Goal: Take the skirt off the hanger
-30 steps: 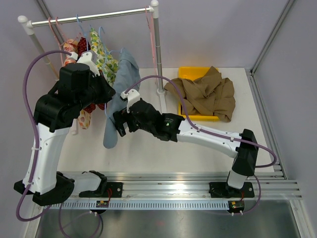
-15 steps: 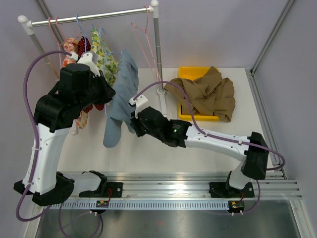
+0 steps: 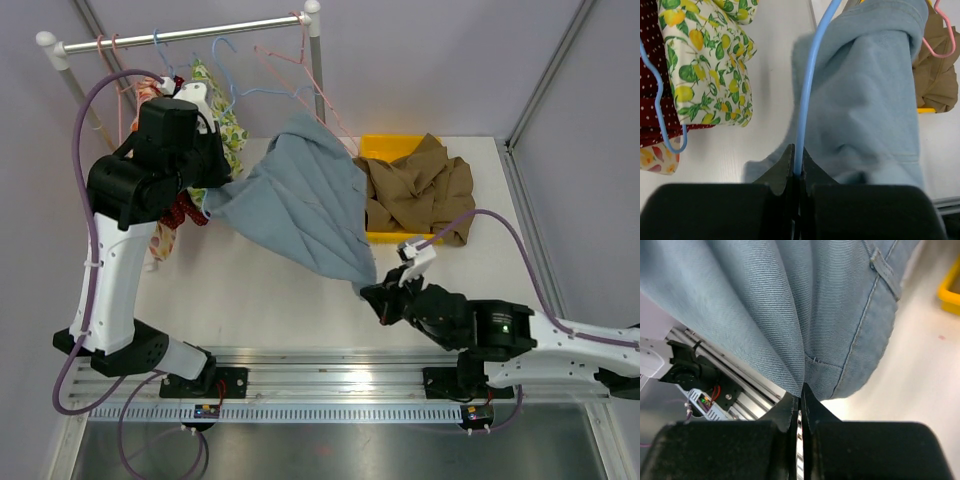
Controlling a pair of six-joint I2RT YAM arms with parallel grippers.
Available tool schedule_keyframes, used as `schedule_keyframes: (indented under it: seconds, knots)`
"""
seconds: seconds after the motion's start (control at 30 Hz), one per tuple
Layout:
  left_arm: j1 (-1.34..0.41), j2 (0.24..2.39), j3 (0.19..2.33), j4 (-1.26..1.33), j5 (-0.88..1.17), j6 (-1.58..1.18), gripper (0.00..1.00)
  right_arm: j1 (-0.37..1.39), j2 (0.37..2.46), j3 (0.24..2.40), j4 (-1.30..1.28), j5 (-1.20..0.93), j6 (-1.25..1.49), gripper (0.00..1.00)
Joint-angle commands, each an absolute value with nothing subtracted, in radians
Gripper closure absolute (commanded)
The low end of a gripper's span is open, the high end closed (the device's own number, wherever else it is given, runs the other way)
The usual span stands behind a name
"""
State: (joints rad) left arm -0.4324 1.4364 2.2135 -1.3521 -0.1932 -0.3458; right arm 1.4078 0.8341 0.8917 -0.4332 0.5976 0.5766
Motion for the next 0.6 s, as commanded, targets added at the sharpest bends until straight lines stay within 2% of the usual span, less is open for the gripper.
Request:
schedule_keyframes:
  seconds: [0.0,0.3,0.43,0.57]
  knots:
    - [-0.399,1.417,2.231,-1.126,-0.331,-0.321,1.00,1.428,0.726,0.861,-0.698,0.729,0.716,1.00]
    - [-0.399,1.368,2.138,-1.134,-0.365,-0.330,1.00,1.428,0.747,0.986,-0.747,0.851,0.588,1.00]
    - [-0.403,1.264,1.990,-1.138,-0.319,-0.365,1.00,1.427,0.796,1.072,-0.718,0.983,0.503,1.00]
    - [-0.452,1.137,1.793,-1.132,-0.330,-0.411,1.00,1.382,0.870,1.247,-0.661,1.022,0.266,1.00]
